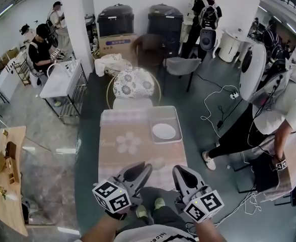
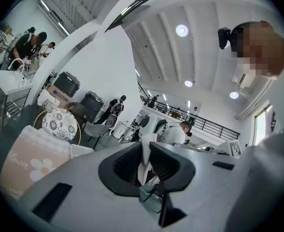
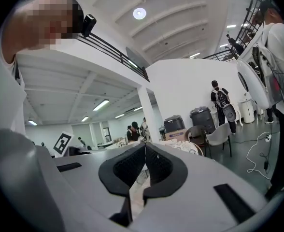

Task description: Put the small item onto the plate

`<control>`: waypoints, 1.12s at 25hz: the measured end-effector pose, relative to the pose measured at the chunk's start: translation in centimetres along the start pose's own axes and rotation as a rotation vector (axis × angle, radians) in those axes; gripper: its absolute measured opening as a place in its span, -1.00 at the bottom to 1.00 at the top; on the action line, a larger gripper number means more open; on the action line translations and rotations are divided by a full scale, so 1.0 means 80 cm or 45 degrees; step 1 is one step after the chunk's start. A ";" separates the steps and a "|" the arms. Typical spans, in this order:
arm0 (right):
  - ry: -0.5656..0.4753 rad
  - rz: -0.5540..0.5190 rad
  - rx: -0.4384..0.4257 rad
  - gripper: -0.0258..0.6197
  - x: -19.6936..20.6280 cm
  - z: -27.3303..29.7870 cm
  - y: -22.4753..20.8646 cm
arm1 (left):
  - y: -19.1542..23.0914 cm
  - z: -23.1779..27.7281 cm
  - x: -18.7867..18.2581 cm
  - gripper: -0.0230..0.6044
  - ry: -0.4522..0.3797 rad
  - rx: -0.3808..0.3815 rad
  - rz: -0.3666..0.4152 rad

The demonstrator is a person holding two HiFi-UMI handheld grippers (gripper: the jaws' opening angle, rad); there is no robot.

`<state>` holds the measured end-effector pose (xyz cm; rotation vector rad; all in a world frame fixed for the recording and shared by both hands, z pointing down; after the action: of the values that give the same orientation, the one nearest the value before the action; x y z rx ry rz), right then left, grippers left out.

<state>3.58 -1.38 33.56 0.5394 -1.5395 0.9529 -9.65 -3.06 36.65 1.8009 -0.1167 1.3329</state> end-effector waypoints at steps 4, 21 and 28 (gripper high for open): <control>0.020 0.007 0.019 -0.88 0.004 0.027 -0.031 | 0.030 0.036 0.001 -0.74 0.024 -0.005 -0.031; 0.100 0.093 -0.020 -0.88 0.030 0.175 -0.211 | 0.196 0.222 0.018 -0.74 0.140 -0.157 0.020; 0.146 0.153 0.003 -0.88 0.064 0.207 -0.271 | 0.254 0.270 0.061 -0.74 0.185 -0.207 0.008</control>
<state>9.89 -26.02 44.64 0.3905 -1.4806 1.0590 -2.60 -28.36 51.27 1.5647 -0.1477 1.4128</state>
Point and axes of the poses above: the fingertips, and each gripper's own axes: z forward along the fingers, y to its left, x out of its underside, the point moved 3 cm from there along -z, backward along the fingers, and after that the axes turned 3 degrees about -y, right-handed, at the moved point
